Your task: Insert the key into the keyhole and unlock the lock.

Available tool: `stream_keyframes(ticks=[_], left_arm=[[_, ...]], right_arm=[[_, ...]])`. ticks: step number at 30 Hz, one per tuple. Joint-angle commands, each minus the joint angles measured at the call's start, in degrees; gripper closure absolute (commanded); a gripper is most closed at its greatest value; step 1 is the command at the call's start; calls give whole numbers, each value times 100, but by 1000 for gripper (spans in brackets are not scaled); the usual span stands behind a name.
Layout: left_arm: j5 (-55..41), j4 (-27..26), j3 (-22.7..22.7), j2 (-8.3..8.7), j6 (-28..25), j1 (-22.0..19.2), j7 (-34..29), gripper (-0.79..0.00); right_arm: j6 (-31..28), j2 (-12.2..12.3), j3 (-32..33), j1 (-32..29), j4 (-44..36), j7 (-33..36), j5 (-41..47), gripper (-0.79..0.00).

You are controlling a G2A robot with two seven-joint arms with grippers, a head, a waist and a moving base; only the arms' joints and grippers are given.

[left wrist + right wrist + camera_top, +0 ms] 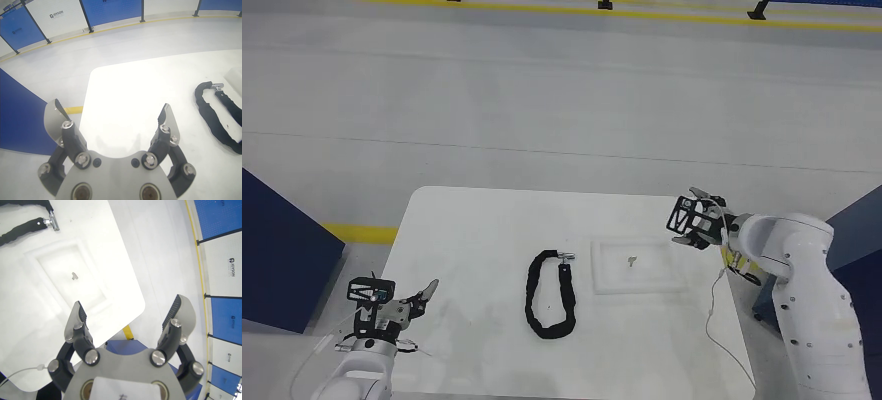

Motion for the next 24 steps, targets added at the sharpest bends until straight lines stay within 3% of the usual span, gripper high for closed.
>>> stream_keyframes(ticks=[1, 6, 15, 24], left_arm=[[0, 0, 0, 0, 0, 0, 0, -785], [0, 0, 0, 0, 0, 0, 0, -785], [0, 0, 0, 0, 0, 0, 0, -785], [0, 0, 0, 0, 0, 0, 0, -785]], right_arm=[[13, 53, -362, 210, 159, 208, 130, -785], [13, 228, -1130, 722, 571, 705, 791, -785], [13, 549, -2780, 1811, 1945, 706, 1647, -785], [13, 609, -4514, 2878, 2971, 706, 2691, -785]])
